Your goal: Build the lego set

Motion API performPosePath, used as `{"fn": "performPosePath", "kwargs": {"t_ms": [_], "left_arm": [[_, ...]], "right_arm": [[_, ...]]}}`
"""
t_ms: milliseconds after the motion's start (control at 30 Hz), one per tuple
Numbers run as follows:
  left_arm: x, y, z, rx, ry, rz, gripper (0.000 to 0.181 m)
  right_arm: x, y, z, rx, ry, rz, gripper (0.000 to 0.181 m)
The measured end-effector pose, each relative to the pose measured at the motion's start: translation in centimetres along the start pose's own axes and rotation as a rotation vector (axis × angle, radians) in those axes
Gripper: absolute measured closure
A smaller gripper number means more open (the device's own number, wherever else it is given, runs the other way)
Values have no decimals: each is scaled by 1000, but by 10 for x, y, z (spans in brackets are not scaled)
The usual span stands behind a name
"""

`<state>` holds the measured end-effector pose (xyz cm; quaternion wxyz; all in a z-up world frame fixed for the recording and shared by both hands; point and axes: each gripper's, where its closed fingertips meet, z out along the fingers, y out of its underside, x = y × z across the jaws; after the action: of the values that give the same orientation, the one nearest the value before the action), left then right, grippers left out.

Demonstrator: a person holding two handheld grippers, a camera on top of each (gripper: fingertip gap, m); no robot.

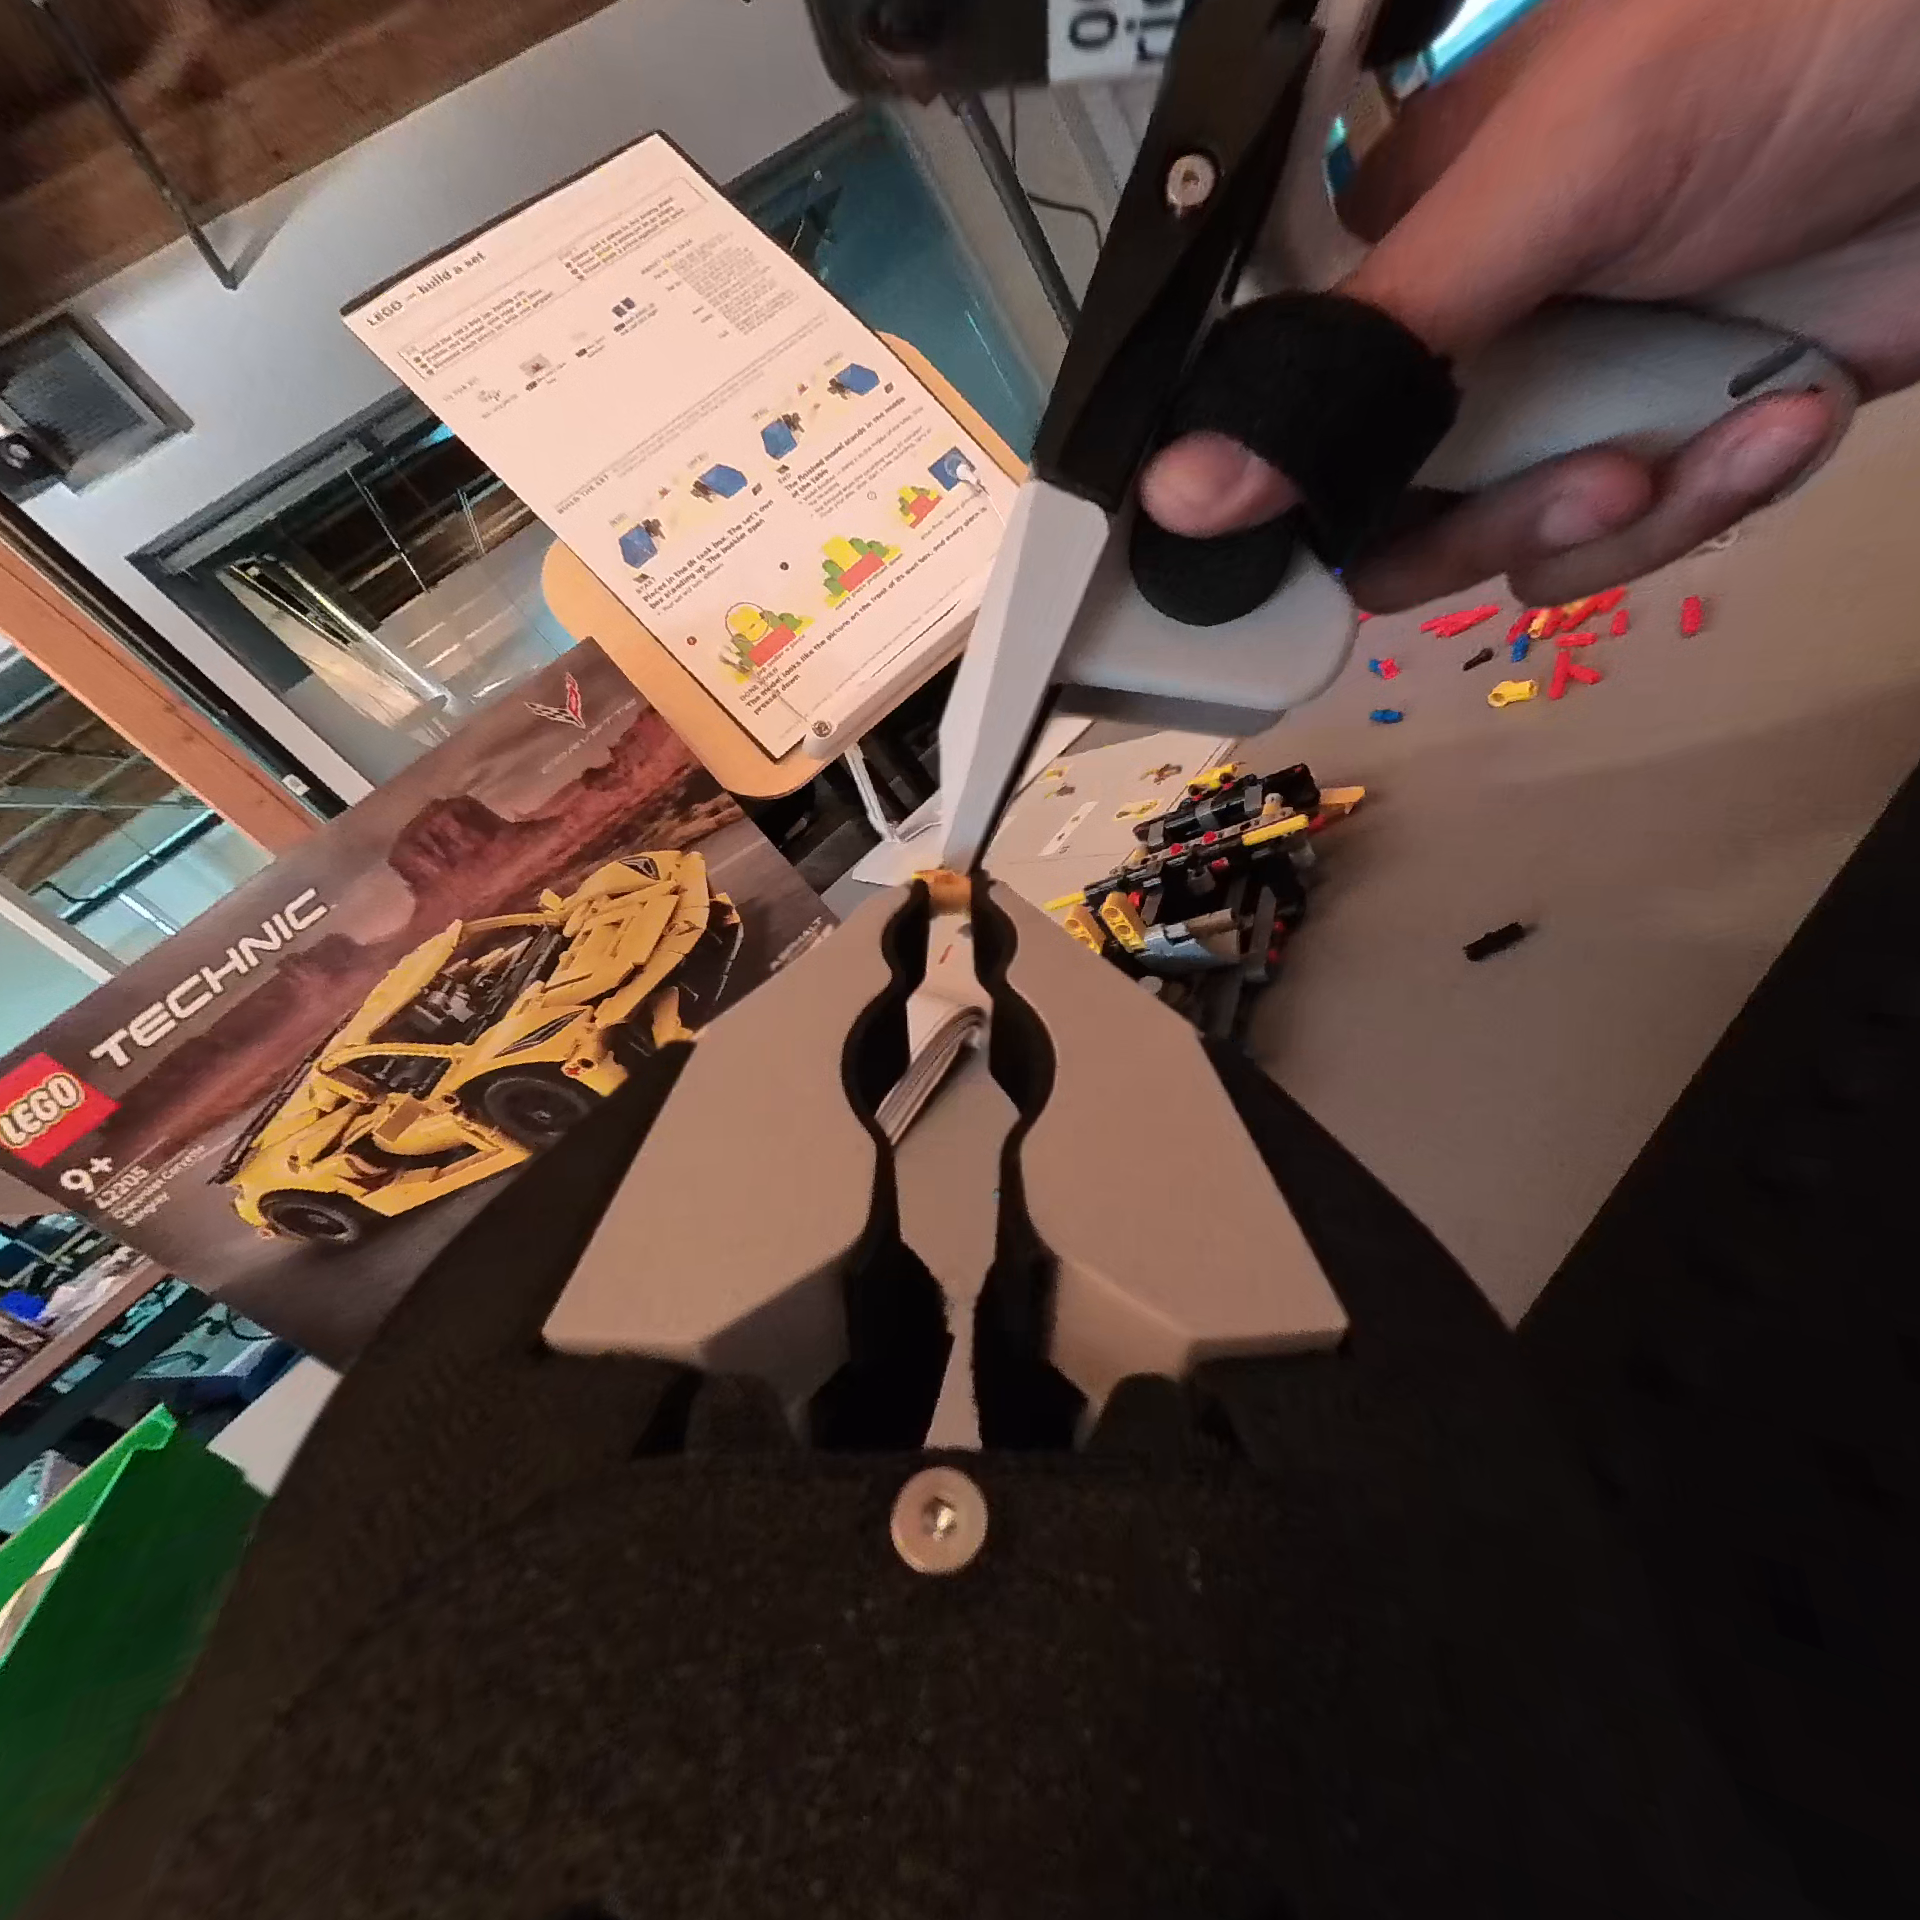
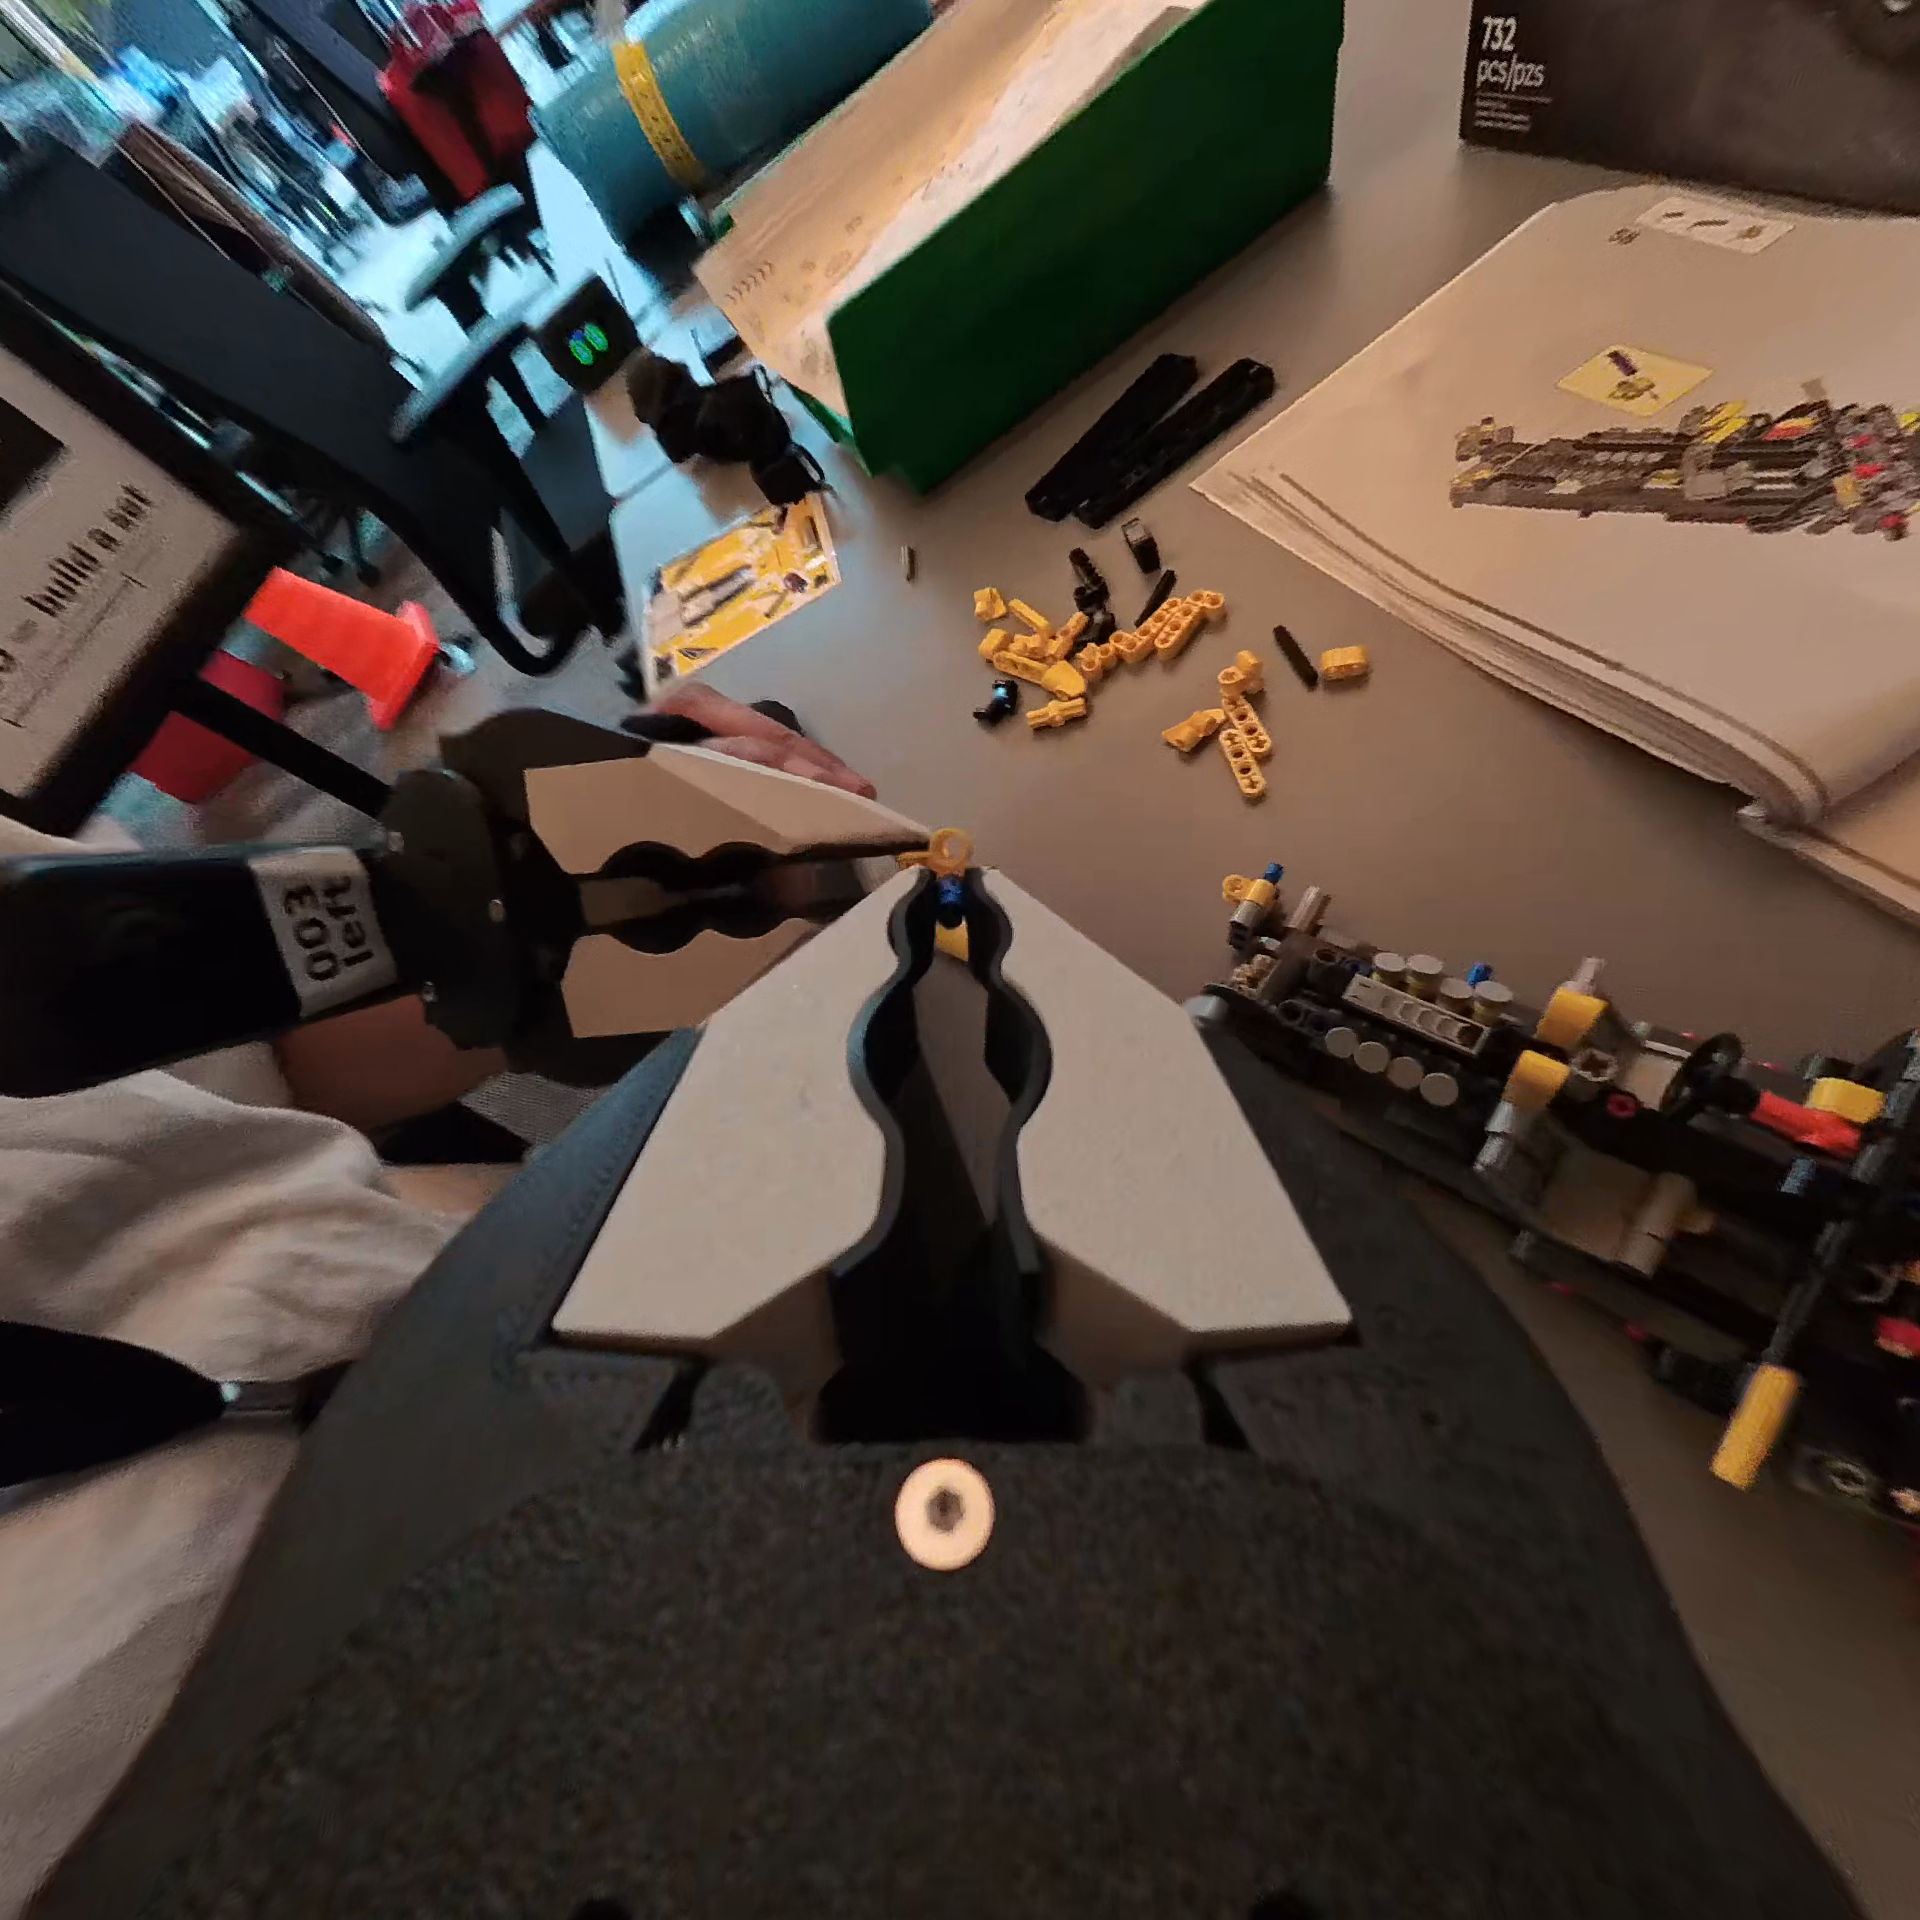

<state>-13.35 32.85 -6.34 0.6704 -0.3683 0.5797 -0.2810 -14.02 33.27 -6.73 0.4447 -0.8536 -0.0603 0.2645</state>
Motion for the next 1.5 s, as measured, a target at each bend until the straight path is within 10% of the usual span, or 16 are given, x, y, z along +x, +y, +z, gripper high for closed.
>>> {"fn": "performPosePath", "kwargs": {"t_ms": [700,967,1500], "left_arm": [[7,13,2,-43,53,-122,173],[9,27,4,-96,79,-125,173],[14,28,5,-106,91,-80,173]], "right_arm": [[15,8,-3,-124,118,-114,176],[101,170,-111,-919,335,-205,177],[123,202,-145,-950,416,-159,177]]}}
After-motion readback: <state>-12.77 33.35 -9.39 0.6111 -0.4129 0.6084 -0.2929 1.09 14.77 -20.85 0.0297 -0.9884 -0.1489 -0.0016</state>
